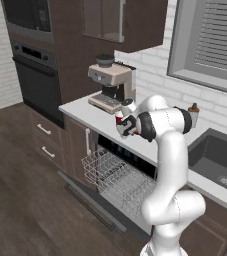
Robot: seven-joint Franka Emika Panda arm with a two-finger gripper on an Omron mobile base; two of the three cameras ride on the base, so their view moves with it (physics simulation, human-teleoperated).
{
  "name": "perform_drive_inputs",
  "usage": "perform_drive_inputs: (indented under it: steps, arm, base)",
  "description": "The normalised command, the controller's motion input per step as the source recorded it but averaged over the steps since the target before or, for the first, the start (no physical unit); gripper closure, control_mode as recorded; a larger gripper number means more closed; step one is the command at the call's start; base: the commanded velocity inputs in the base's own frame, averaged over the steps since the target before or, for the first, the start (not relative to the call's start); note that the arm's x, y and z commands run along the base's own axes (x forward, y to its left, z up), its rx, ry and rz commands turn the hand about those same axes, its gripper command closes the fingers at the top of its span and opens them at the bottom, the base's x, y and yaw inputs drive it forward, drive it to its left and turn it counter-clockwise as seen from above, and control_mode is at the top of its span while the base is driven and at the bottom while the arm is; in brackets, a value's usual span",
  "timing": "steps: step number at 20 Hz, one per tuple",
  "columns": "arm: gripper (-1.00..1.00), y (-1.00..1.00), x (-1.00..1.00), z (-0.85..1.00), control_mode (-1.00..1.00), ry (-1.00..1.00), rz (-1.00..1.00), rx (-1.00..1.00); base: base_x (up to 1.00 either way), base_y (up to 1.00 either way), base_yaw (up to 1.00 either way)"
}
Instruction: Pick up the cup and bowl from the counter, place them in the dishwasher, and close the dishwasher door.
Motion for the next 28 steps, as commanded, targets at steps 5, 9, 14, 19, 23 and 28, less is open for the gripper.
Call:
perform_drive_inputs:
  steps: [5, 9, 14, 19, 23, 28]
  arm:
    - [1.00, 0.06, -0.41, 0.13, -1.00, -0.07, 0.00, 0.00]
    - [1.00, 0.50, -1.00, 0.39, -1.00, -0.19, 0.00, 0.00]
    - [1.00, 0.85, -1.00, 0.05, -1.00, -0.08, 0.00, 0.04]
    - [1.00, 0.96, -1.00, 0.00, -1.00, 0.00, 0.00, 0.12]
    - [1.00, 1.00, -0.90, -0.09, -1.00, 0.04, 0.00, 0.09]
    - [1.00, 0.92, -0.26, -0.64, -1.00, 0.14, 0.00, 0.07]
  base:
    - [0.00, 0.00, 0.00]
    - [0.00, 0.00, 0.00]
    - [0.00, 0.00, 0.00]
    - [0.00, 0.00, 0.00]
    - [0.00, 0.00, 0.00]
    - [0.00, 0.00, 0.00]
